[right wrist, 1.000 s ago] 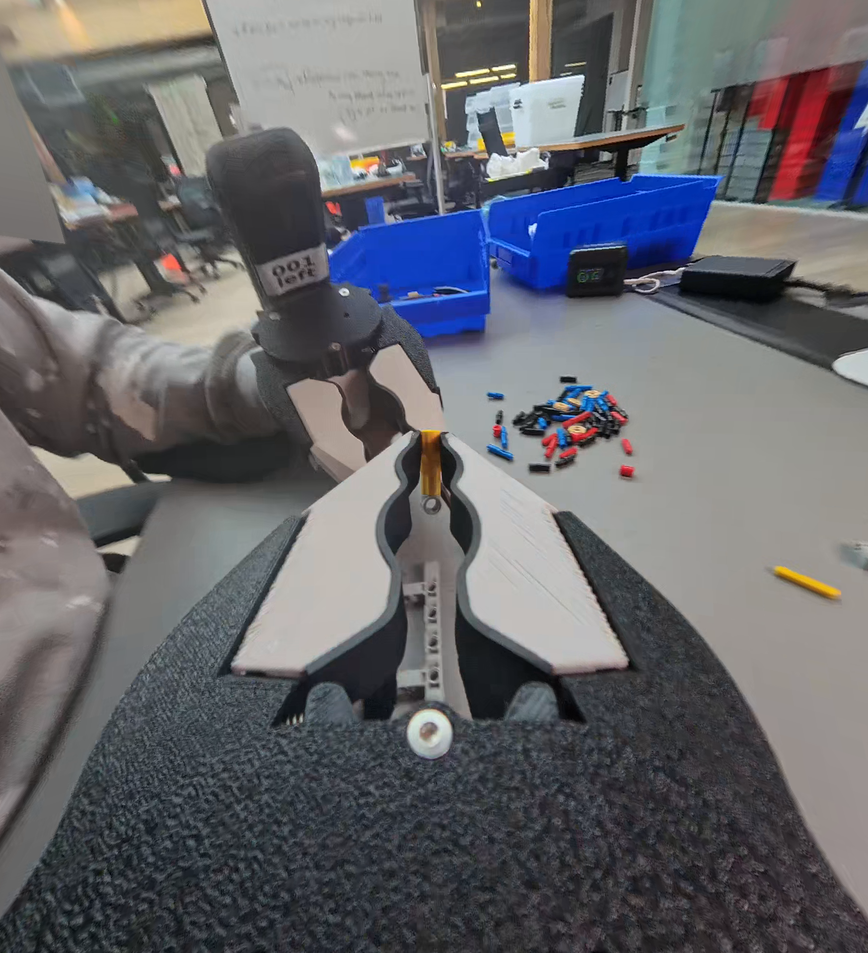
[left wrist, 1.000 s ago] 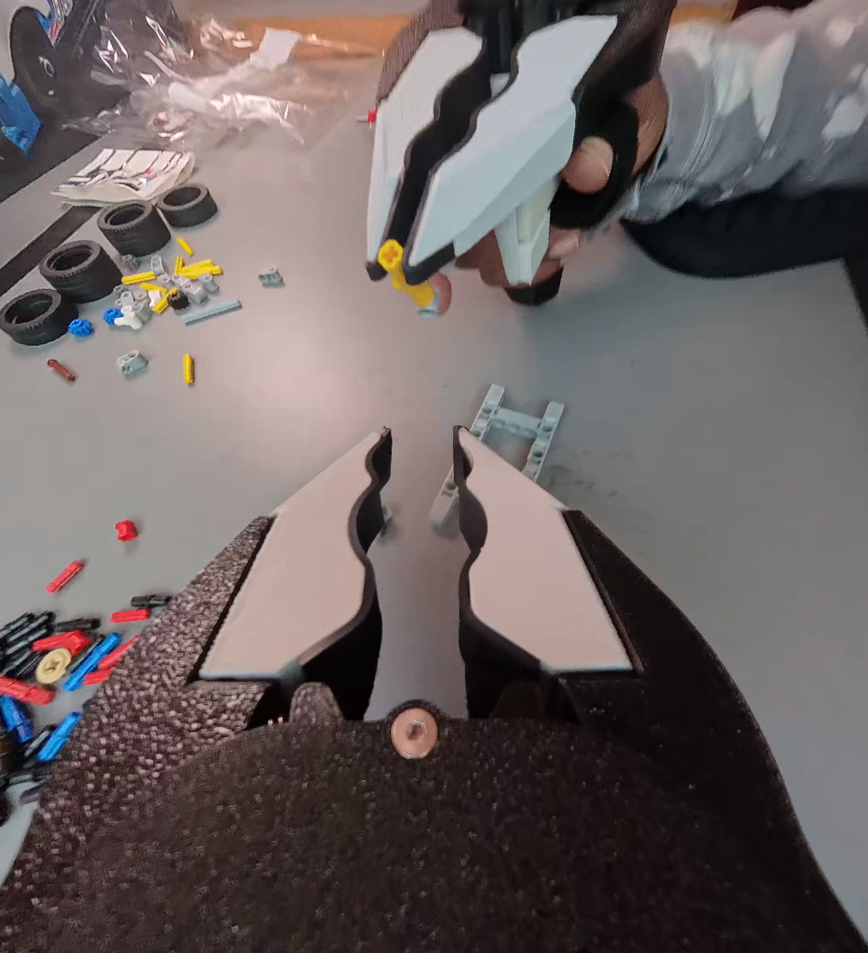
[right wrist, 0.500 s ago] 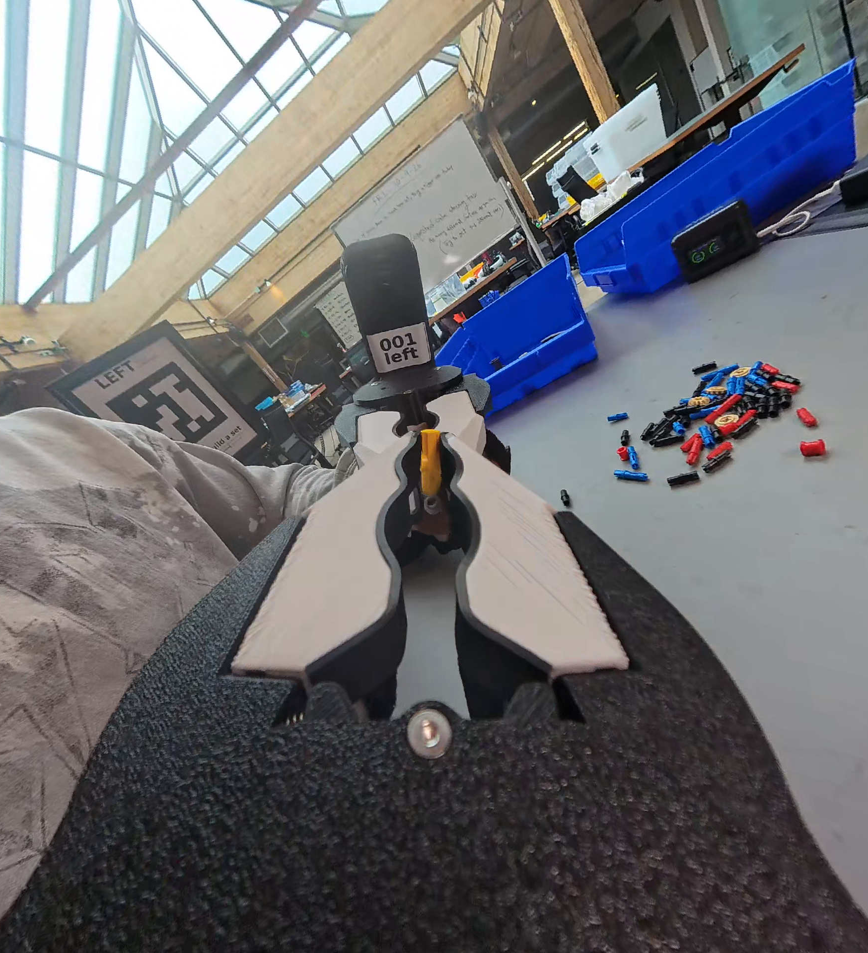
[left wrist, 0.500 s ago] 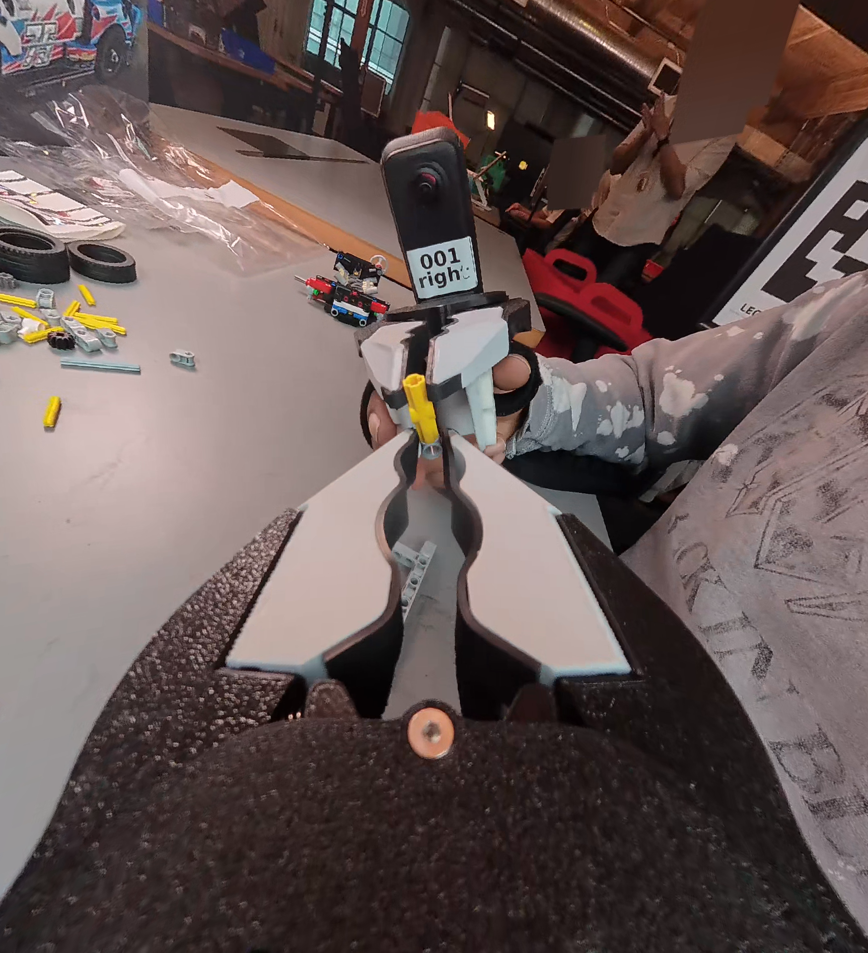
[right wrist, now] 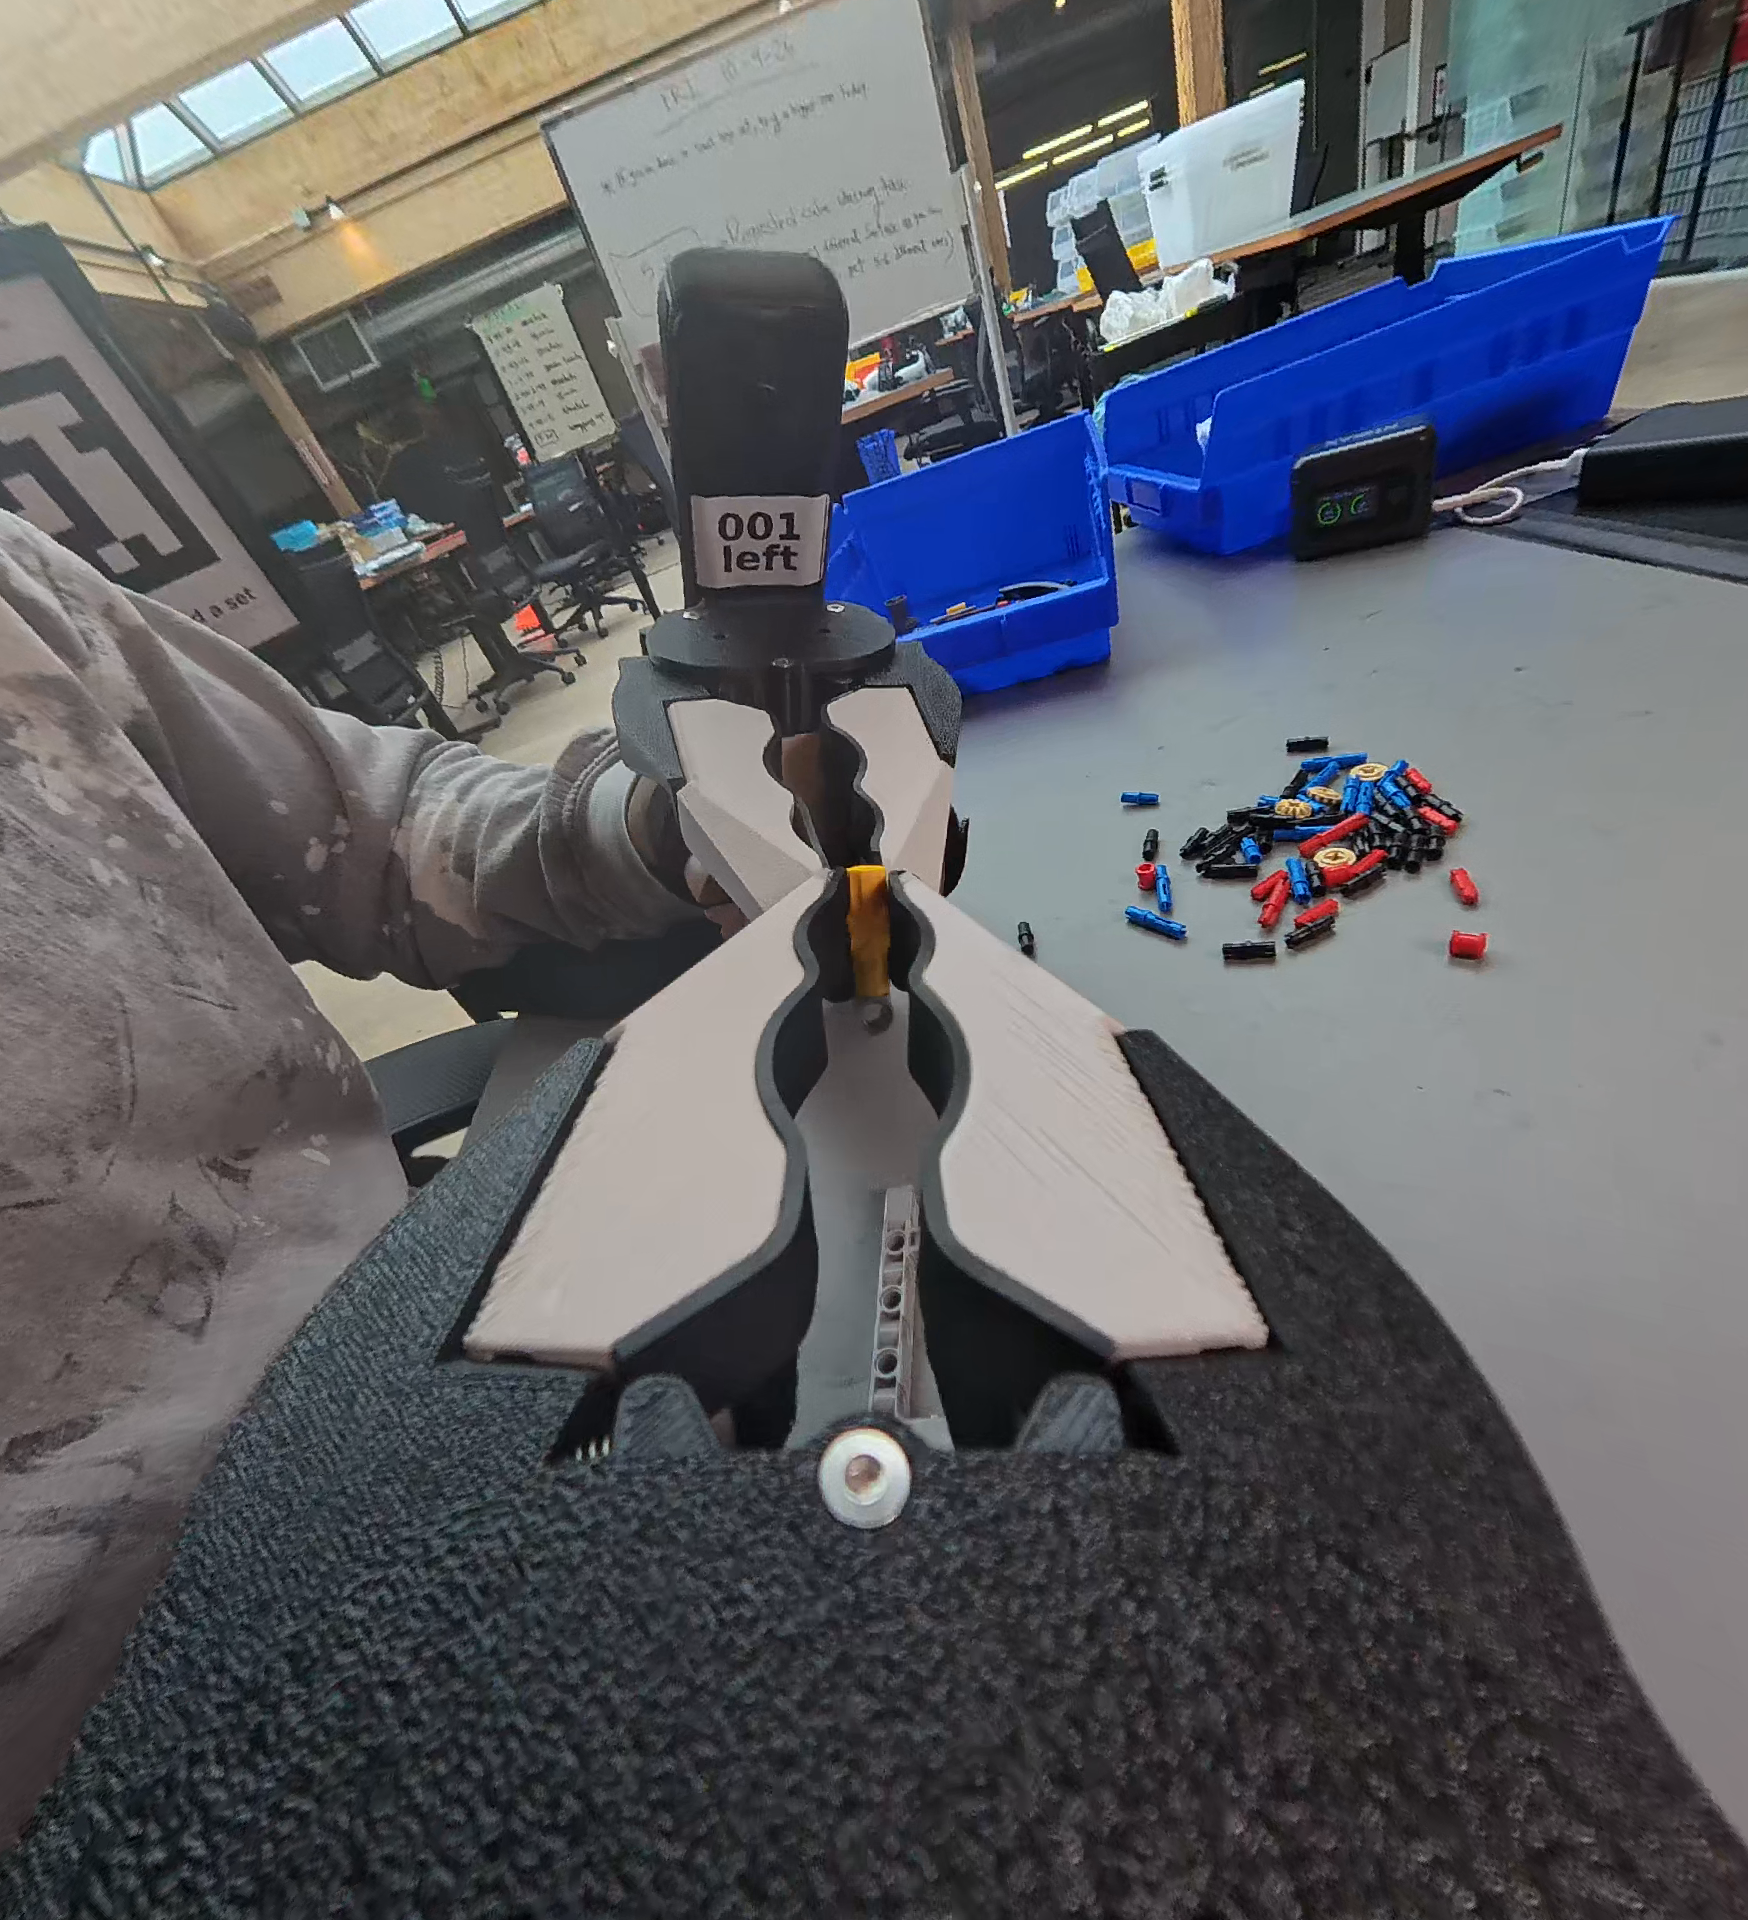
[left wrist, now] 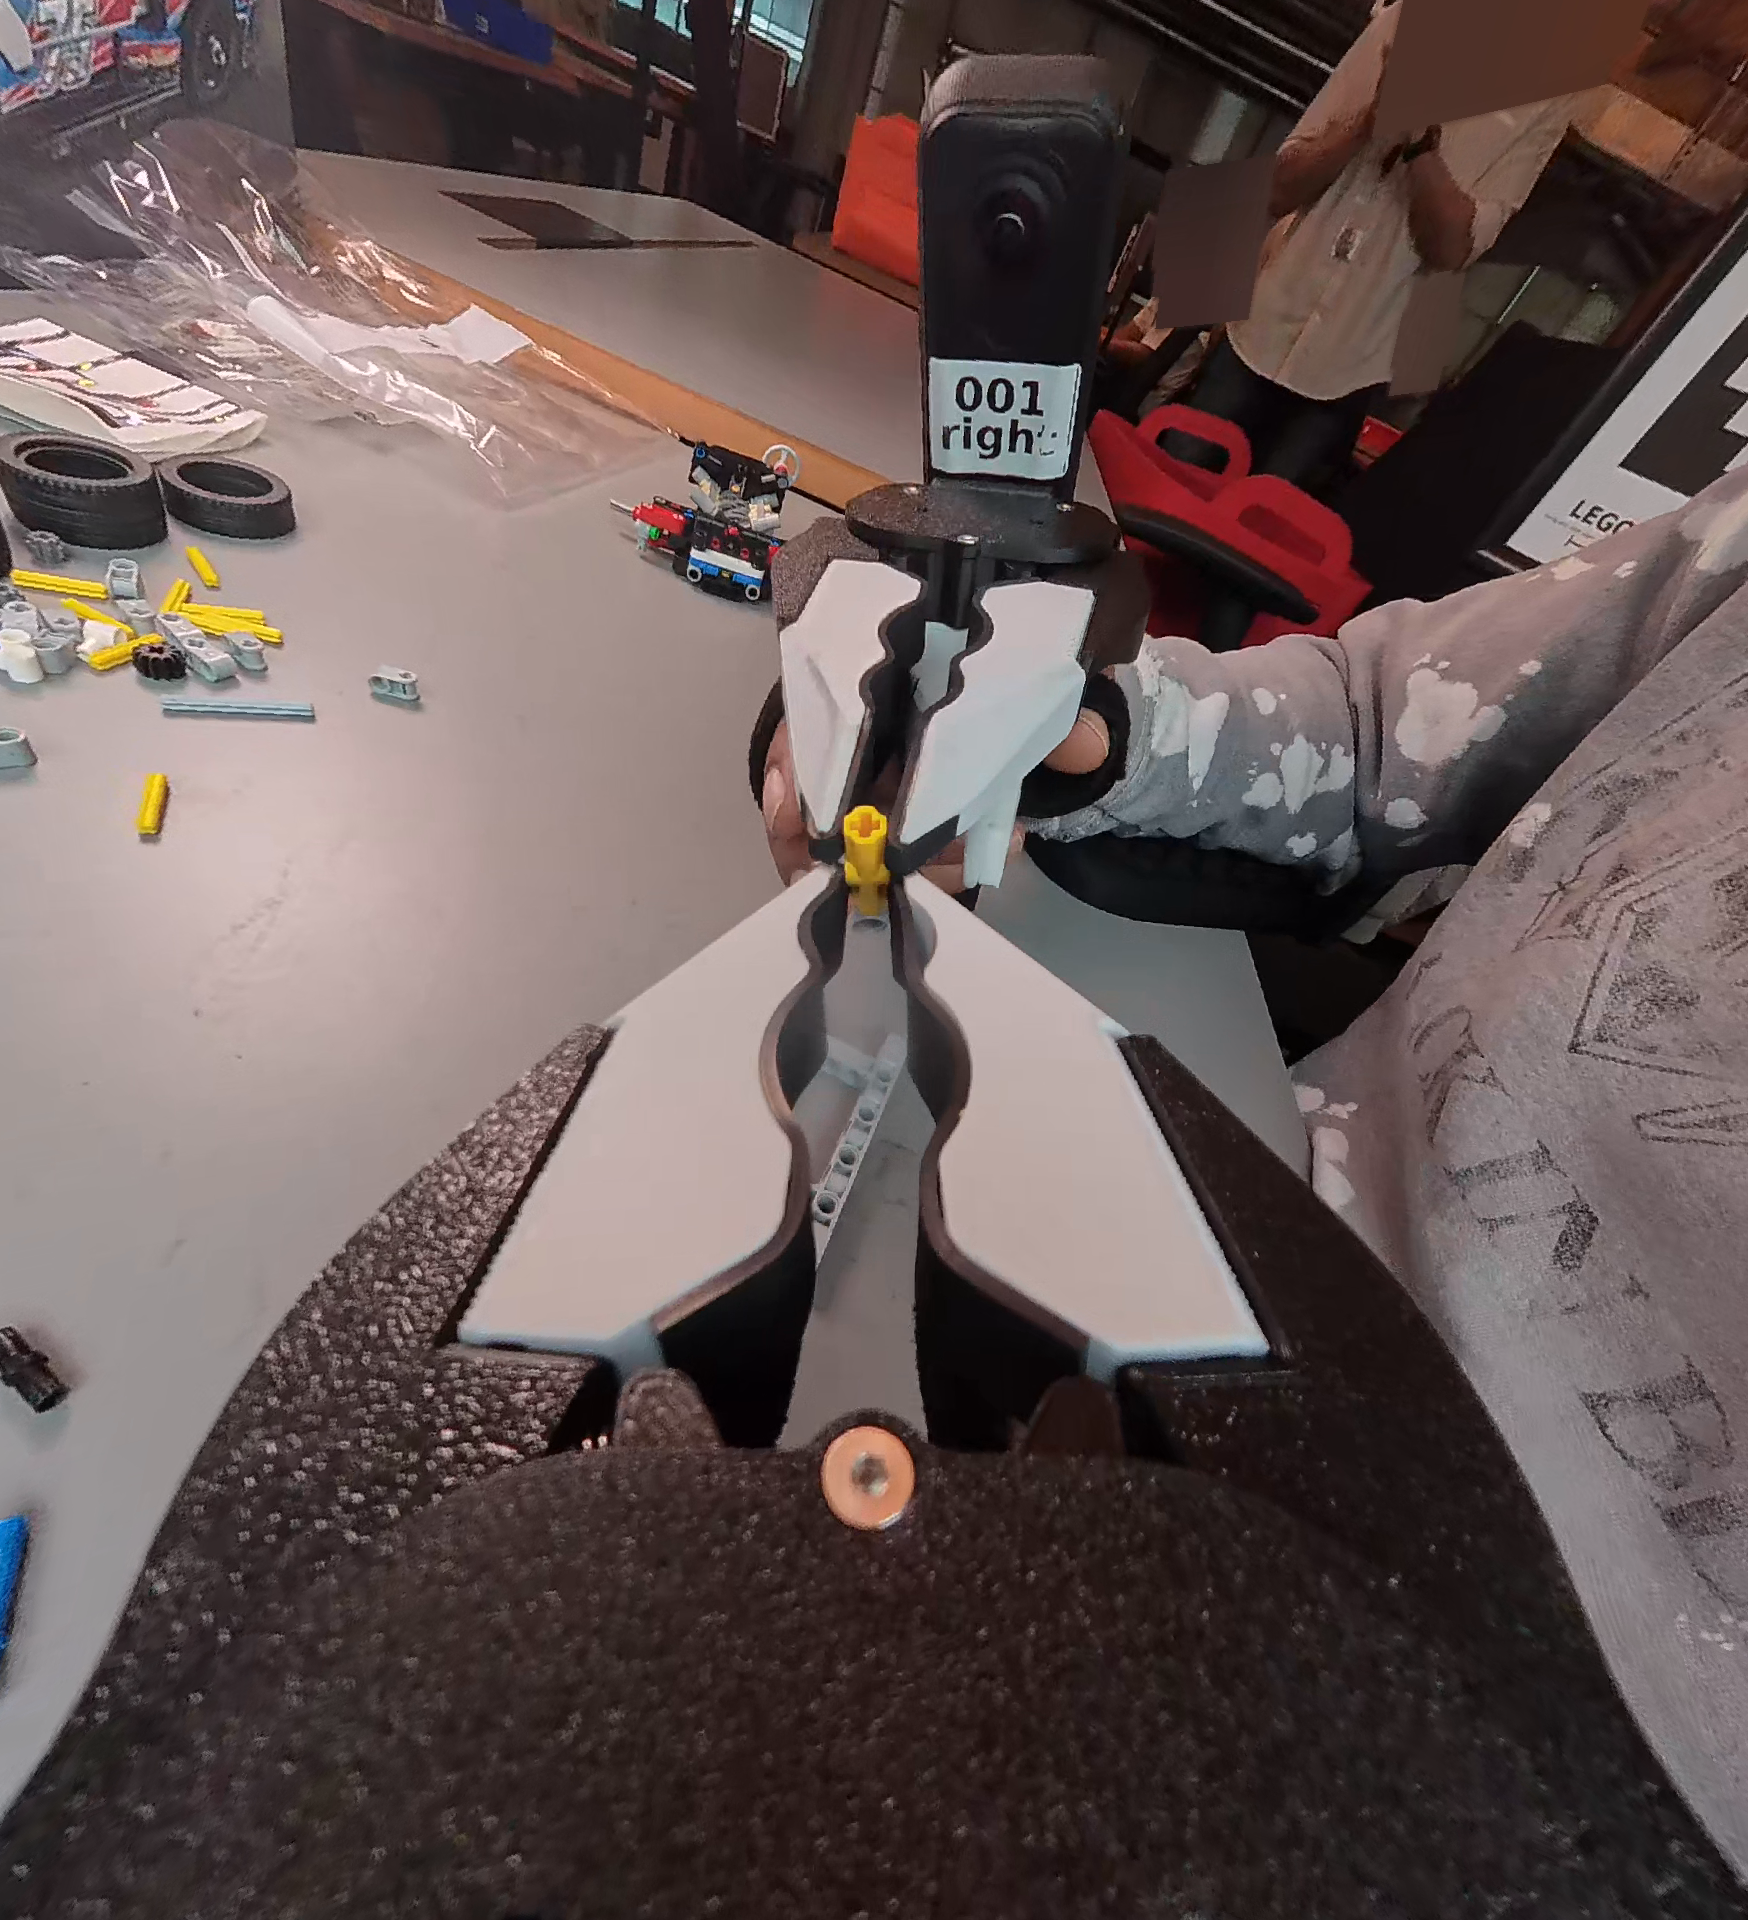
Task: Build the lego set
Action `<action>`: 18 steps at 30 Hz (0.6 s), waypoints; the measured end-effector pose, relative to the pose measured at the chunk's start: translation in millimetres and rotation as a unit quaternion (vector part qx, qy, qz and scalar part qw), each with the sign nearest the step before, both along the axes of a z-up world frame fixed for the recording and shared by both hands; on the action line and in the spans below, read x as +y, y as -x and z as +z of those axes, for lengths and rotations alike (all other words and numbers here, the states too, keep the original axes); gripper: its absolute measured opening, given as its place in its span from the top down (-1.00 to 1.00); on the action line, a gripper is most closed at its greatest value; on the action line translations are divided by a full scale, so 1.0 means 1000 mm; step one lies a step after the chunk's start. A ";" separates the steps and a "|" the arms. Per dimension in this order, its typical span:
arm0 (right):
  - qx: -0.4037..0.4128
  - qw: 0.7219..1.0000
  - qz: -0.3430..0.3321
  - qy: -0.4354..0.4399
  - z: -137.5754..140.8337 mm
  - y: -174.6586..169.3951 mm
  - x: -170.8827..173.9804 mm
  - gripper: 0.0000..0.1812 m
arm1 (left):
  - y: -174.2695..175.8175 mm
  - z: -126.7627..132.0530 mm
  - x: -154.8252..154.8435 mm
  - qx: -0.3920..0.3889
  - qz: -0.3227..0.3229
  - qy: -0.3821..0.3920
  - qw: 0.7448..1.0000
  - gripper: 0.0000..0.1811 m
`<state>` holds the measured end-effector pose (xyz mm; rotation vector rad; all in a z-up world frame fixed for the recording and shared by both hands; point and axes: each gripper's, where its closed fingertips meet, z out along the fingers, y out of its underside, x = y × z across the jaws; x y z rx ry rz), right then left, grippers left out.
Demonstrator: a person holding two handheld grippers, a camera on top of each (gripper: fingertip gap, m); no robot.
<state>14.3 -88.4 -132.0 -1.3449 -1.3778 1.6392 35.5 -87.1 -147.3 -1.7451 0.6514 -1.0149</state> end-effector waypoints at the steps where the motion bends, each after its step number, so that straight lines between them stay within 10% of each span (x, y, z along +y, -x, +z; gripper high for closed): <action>1: 0.011 1.000 -0.005 0.011 0.005 0.000 0.002 0.84 | 0.001 0.003 0.001 -0.006 0.004 -0.004 1.000 0.93; 18: 0.042 0.922 -0.146 -0.357 0.003 0.009 0.014 0.87 | 0.017 0.017 0.018 -0.252 0.031 0.147 0.956 0.93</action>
